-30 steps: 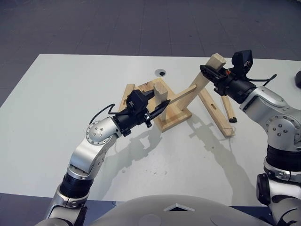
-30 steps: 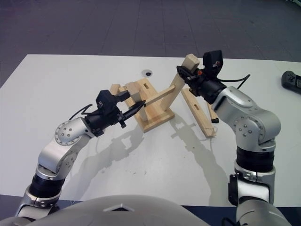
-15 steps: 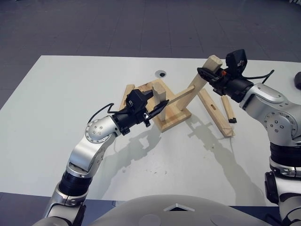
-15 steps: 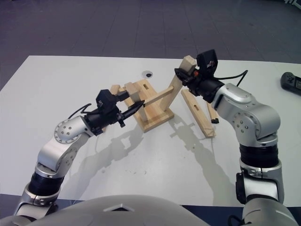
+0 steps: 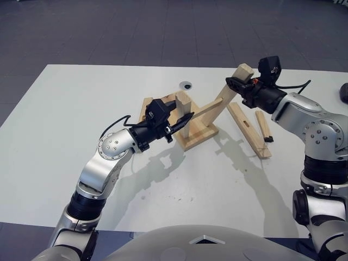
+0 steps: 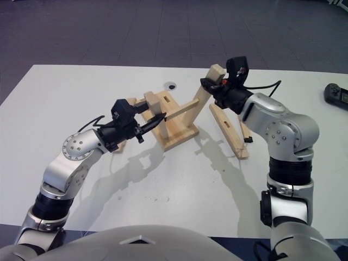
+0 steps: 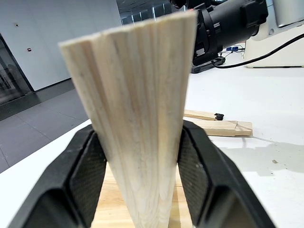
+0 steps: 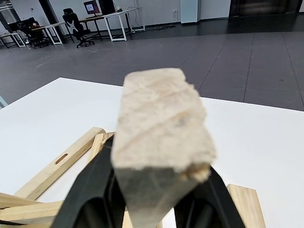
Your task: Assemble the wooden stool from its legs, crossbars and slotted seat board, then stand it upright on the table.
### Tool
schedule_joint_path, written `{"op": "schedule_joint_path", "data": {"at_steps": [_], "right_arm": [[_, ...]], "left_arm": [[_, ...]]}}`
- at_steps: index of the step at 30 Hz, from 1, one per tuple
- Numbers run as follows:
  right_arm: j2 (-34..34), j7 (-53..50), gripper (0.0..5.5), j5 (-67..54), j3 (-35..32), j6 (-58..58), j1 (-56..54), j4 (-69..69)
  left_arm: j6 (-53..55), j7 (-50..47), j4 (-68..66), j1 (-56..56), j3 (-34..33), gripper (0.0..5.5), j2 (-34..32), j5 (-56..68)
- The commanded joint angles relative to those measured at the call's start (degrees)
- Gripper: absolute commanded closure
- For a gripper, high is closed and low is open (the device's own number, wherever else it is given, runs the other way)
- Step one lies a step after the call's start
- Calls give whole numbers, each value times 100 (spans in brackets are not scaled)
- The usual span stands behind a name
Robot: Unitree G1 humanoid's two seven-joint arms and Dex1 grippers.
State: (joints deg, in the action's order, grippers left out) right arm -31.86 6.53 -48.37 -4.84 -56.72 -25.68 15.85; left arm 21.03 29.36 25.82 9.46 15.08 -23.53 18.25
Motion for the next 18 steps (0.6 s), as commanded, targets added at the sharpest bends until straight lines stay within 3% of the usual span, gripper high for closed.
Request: {"op": "schedule_joint_path", "data": {"at_steps": [1, 2, 6, 11, 18], "right_arm": [[265, 247, 442, 292, 1270, -613, 934, 172], [349, 190, 442, 307, 1131, -499, 892, 153], [435, 130, 441, 661, 705, 187, 504, 31], [665, 287, 443, 600, 82, 754, 14, -153], [995, 457, 310, -516, -698, 310, 29, 167]], "left_arm": [[416, 169, -330, 34, 549, 341, -39, -356], [421, 118, -345, 57, 501, 305, 5, -345], [621, -393, -607, 266, -84, 237, 440, -171], [619, -372, -811, 449, -298, 160, 554, -220], [703, 142, -684, 520, -416, 29, 452, 63]]}}
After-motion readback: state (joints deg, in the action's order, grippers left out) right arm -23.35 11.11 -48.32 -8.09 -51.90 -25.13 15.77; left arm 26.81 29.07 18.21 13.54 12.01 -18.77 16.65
